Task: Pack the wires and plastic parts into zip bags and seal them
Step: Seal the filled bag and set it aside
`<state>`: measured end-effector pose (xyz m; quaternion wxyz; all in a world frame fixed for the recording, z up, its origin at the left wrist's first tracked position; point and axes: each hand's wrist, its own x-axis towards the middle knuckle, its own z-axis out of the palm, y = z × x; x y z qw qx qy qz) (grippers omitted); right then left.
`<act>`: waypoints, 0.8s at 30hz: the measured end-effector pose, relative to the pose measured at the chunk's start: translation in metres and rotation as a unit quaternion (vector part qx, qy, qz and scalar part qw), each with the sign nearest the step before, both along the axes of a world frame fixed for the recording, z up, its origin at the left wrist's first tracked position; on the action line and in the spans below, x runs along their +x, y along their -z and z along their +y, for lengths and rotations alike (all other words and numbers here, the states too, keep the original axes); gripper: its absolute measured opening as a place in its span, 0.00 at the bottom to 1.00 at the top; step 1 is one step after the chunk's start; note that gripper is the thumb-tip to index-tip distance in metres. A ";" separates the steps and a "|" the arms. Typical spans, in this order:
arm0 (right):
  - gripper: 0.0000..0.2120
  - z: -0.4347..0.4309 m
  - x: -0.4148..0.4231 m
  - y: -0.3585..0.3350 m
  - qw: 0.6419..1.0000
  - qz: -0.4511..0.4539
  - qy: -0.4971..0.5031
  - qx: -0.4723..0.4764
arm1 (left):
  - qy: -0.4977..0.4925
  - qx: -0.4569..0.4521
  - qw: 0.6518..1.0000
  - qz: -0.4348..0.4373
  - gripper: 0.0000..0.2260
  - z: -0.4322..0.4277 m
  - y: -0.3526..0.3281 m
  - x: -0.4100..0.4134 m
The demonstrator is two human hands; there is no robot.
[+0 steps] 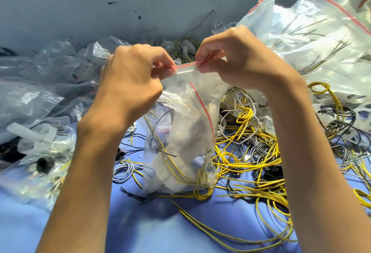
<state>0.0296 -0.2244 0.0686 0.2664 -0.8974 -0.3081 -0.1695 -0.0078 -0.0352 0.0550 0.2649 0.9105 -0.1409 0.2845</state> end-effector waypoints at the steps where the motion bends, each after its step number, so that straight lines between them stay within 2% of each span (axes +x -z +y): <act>1: 0.07 0.002 0.000 0.001 1.000 -0.005 0.003 -0.006 | -0.011 0.006 1.000 -0.010 0.08 -0.002 0.001 0.000; 5: 0.06 0.004 0.001 0.001 1.000 -0.015 0.001 0.000 | -0.056 0.016 0.997 -0.041 0.07 -0.004 0.005 0.004; 9: 0.03 -0.005 0.001 -0.001 1.000 0.013 -0.006 0.016 | -0.059 0.002 0.998 -0.028 0.05 0.002 0.007 0.009; 15: 0.05 -0.007 0.007 0.003 0.999 -0.022 0.019 0.027 | -0.033 -0.017 0.999 -0.010 0.02 0.007 0.005 0.010; 18: 0.06 -0.006 0.009 0.005 0.999 -0.029 0.031 0.023 | -0.010 -0.019 1.000 -0.009 0.04 0.007 0.004 0.008; 24: 0.04 -0.012 0.007 0.004 0.996 -0.017 0.026 0.078 | -0.004 -0.053 0.998 -0.020 0.02 0.008 0.006 0.009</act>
